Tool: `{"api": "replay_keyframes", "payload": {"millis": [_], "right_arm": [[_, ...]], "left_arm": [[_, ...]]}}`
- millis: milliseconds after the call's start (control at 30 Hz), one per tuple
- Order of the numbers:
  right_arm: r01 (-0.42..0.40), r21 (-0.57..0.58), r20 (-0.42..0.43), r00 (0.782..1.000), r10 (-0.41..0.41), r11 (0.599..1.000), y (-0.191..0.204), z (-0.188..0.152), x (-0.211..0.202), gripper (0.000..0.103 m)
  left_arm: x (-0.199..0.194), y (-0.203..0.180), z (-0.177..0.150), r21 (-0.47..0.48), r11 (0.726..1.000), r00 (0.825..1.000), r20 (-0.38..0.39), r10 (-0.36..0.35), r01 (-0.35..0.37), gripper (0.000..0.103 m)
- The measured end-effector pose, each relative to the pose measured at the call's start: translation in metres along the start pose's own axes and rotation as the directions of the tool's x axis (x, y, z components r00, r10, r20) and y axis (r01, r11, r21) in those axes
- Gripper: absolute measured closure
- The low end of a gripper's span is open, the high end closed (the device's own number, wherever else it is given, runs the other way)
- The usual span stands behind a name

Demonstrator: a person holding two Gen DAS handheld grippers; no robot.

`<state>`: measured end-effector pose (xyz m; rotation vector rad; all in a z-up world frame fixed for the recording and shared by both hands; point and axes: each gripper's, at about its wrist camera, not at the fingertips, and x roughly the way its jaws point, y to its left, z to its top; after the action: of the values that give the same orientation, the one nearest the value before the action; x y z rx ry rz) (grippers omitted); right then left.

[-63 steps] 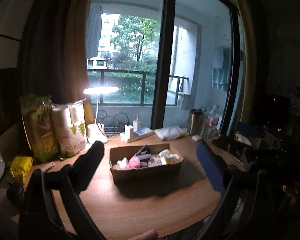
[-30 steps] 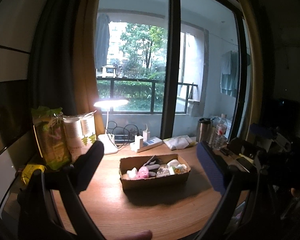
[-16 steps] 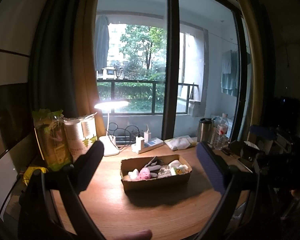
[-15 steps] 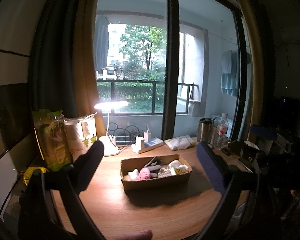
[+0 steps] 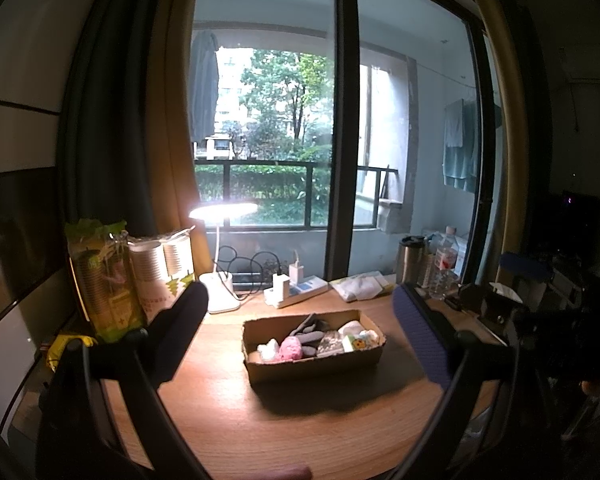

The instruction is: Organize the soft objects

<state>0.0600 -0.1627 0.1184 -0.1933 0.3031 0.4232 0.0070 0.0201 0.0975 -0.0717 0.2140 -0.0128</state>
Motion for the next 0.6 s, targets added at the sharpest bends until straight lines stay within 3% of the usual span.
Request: {"api": "replay_keyframes", "payload": {"millis": [600], "right_arm": [[-0.003,0.007,-0.005,1.0,0.003,1.0,-0.0028,-0.0001,0.0037,0.017]], "left_arm": [[0.0081,0.0048,0.0023,0.008,1.0,1.0,-0.016,0.001,-0.001,0.009]]}}
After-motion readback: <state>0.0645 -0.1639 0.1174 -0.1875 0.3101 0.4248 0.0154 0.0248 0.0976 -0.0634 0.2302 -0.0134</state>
